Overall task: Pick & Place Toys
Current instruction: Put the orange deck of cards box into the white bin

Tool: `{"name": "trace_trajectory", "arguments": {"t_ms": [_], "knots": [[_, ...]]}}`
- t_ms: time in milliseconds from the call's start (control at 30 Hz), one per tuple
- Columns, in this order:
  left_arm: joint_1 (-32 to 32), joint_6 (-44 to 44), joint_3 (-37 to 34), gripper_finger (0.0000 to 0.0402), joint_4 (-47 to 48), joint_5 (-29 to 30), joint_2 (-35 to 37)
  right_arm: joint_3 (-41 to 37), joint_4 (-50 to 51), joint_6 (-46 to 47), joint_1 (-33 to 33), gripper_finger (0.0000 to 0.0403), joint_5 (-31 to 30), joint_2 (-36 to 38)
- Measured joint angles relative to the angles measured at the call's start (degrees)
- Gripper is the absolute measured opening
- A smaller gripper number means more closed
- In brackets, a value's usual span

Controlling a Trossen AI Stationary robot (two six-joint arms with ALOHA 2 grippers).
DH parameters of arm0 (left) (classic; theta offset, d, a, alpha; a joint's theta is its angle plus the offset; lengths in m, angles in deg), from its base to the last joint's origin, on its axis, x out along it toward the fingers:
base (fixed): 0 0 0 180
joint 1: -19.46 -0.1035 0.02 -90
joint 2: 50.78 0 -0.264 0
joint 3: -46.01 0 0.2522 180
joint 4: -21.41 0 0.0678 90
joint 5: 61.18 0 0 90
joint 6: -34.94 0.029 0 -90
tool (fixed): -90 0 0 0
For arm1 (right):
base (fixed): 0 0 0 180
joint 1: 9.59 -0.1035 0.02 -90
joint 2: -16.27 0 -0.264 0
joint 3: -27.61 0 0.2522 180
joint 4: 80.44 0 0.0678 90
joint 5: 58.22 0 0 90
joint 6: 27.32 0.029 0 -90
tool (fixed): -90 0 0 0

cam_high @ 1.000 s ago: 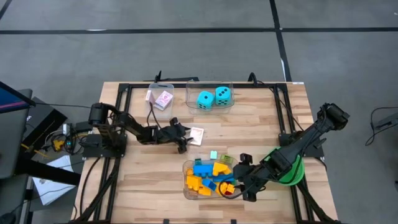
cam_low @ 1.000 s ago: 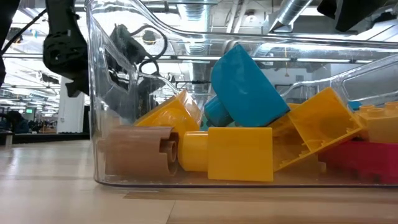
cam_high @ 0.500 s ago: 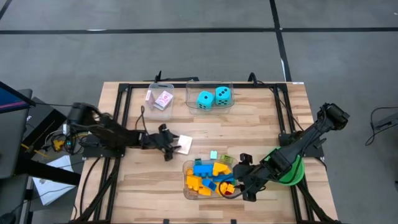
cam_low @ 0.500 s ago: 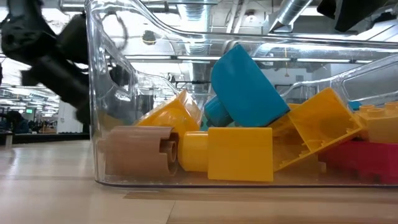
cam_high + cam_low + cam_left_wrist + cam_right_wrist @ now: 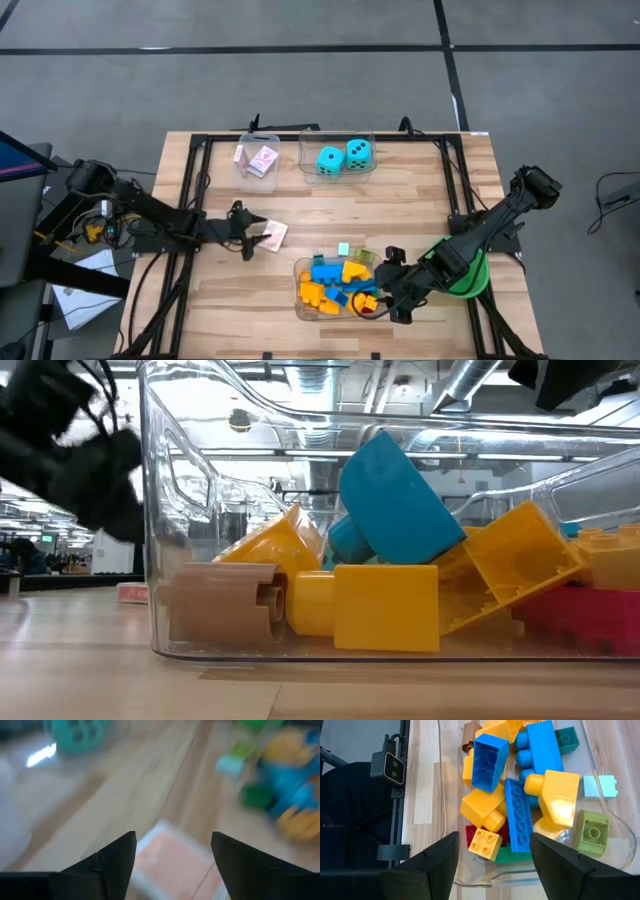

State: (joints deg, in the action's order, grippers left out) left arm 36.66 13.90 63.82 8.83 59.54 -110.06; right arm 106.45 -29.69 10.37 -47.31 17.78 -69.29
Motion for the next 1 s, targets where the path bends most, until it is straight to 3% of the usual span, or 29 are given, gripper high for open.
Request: {"name": "trace_trajectory", "arguments": {"t_ms": [133, 267, 433, 600, 700, 833, 1000], "knots": [[3.9, 2.0, 0.9, 0.0272, -7.6, 4.8, 1.2, 0.0, 0.0, 0.0, 0.0, 0.0235, 0.0, 0.0], [5.3, -1.5, 6.1, 0.0304, -2.3, 5.8, -1.4, 0.0, 0.0, -0.2, 0.0, 0.0235, 0.0, 0.0], [2.3, -3.7, 21.1, 0.0361, 25.1, 5.5, -3.6, 0.0, -0.1, -0.2, 0.0, 0.0235, 0.0, 0.0], [-5.0, -18.0, 36.7, 0.0396, 52.4, 5.2, -6.8, 0.0, -0.1, -0.2, 0.0, 0.0235, 0.0, 0.0], [-10.5, -26.6, 40.4, 0.0392, 60.2, -3.3, -10.4, 0.0, 0.0, -0.2, 0.0, 0.0235, 0.0, 0.0], [-14.6, -30.2, 40.2, 0.0398, 59.7, -15.8, -15.3, 0.0, 0.1, -0.2, 0.0, 0.0235, 0.0, 0.0], [-13.6, -30.6, 40.2, 0.0399, 57.6, -17.7, -21.4, 0.0, 0.4, -0.2, -0.1, 0.0235, 0.0, 0.0]]}}
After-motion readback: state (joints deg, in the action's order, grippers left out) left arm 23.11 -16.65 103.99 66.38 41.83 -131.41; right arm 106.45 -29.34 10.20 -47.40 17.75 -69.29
